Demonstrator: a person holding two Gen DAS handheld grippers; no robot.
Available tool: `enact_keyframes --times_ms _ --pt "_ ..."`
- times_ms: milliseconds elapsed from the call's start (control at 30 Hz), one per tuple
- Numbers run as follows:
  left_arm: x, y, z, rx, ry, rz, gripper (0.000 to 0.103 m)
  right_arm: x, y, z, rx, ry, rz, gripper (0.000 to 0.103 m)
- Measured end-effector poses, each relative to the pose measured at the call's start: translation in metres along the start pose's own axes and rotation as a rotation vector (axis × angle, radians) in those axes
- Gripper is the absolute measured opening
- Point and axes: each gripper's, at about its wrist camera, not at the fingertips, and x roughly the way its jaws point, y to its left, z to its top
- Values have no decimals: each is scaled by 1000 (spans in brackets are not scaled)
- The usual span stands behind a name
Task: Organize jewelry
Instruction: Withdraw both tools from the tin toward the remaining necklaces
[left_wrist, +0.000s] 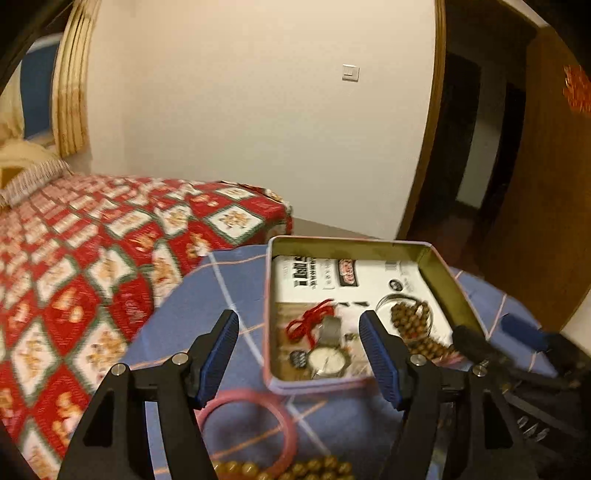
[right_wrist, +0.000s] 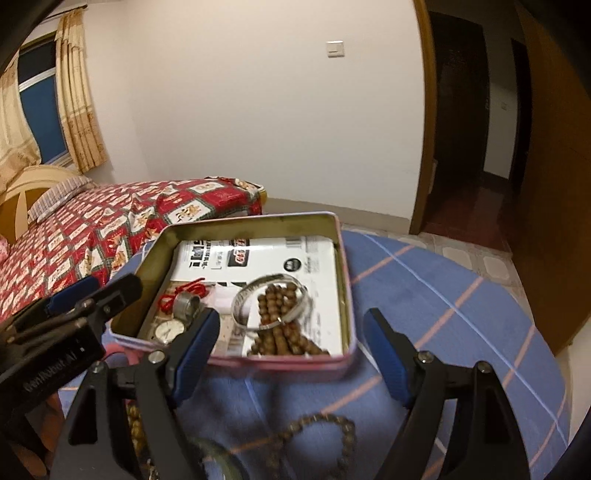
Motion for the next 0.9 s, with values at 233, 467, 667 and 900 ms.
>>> enact_keyframes --times_ms 233,467,667,900 --pt "-30 -11 -16 48 2 36 68 -24 -7 -12 37 -2 -19 83" --pt "-47 -18 -30 55 25 40 68 -43 -12 -25 57 -3 -37 83" --pt "-65 -24 -33 71 10 49 68 -59 -18 -31 85 -4 -36 84" --pt "-82 -27 -36 88 2 67 68 -76 -21 -34 91 -20 -48 84"
